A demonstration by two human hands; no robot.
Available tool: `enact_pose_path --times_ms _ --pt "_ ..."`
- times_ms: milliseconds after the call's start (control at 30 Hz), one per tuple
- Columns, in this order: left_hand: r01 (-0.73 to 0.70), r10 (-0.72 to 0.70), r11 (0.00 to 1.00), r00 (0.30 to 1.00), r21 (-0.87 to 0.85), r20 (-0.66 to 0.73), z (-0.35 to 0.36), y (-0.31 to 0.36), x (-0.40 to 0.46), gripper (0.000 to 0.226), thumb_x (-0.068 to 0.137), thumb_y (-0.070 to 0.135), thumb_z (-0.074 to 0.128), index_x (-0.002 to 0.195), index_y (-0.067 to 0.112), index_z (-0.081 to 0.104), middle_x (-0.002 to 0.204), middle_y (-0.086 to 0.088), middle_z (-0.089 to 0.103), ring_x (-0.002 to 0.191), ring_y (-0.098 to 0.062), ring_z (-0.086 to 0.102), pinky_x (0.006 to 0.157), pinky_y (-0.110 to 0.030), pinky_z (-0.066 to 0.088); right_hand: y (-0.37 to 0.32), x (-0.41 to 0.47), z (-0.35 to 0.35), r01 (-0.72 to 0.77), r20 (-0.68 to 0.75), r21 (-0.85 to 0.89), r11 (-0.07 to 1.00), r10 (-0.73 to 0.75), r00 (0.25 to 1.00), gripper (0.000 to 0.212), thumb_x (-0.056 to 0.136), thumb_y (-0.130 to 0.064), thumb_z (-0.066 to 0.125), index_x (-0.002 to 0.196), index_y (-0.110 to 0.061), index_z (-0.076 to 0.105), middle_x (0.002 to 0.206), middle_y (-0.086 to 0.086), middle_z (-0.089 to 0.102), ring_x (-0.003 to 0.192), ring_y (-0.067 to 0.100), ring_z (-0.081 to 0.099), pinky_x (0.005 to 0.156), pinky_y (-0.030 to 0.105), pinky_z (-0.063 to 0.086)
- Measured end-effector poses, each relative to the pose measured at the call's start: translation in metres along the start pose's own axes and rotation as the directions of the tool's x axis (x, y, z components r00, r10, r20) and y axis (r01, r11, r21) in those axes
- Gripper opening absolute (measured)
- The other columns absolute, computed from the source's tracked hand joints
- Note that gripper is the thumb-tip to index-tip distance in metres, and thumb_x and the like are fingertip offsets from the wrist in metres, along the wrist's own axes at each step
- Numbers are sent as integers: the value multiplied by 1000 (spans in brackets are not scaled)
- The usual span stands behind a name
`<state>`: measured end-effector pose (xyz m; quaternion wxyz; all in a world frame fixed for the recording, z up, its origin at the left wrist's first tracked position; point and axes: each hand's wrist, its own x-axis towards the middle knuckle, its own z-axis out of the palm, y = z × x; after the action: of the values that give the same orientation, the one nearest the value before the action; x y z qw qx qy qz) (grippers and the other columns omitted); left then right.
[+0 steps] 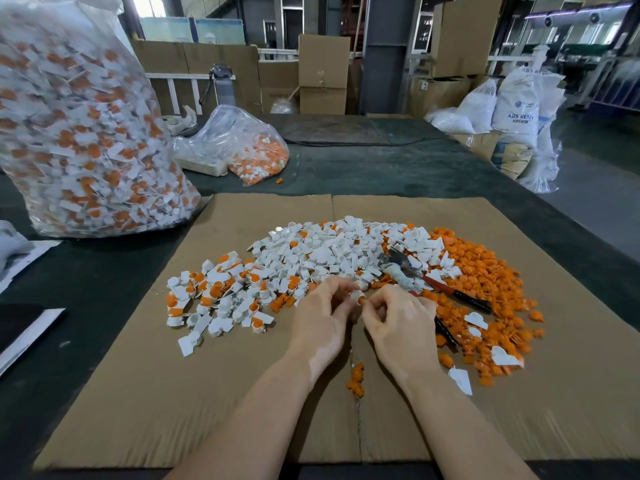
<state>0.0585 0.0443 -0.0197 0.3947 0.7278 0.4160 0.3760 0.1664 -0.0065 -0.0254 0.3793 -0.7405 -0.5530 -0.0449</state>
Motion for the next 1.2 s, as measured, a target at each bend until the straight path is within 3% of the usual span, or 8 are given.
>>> enact_pose_path --times_ms 400,500,633,800,967,1200 --pt "-150 145 970 989 193 38 2 0 -3 18 92 11 56 108 18 63 90 15 57 84 3 52 71 4 35 2 0 -2 -16 51 67 998 12 999 23 84 -13 64 67 -17 49 57 -12 43 54 4 39 77 25 21" --pt "-62 59 993 998 101 27 0 0 -2 16 92 13 57 102 24 61 87 16 59 81 3 55 72 0 39 1 0 -4 -12 64 99 995 5 998 19 87 -18 63 70 -19 55 59 -13 48 59 5 45 80 25 22" --pt "106 -102 980 994 -169 31 -2 1 0 18 93 8 55 98 24 60 85 -9 65 79 -19 65 76 -31 53 -1 0 -6 2 3 175 985 -3 1000 11 88 -18 63 78 -16 67 74 -8 63 73 8 55 84 26 25" --pt "128 -124 960 992 -250 28 -4 2 0 25 92 4 54 98 28 60 74 -8 59 75 -22 63 75 -34 53 -2 -2 -8 40 -68 184 982 -28 997 15 82 -5 67 91 -17 68 79 -9 60 76 9 54 82 27 29" --pt "101 -96 982 995 -162 39 -4 -1 1 24 92 8 55 103 28 63 90 -7 65 90 -23 63 84 -37 52 -4 -1 -9 127 3 159 979 -129 992 27 80 -10 71 104 -21 71 82 -8 57 82 11 53 82 34 36" --pt "96 -91 985 995 -145 41 -4 -4 1 22 92 11 56 104 27 64 88 -7 65 86 -21 62 78 -34 52 -4 -1 -10 123 -11 142 982 -123 992 20 80 -9 71 99 -15 72 84 -1 62 86 18 57 83 43 41"
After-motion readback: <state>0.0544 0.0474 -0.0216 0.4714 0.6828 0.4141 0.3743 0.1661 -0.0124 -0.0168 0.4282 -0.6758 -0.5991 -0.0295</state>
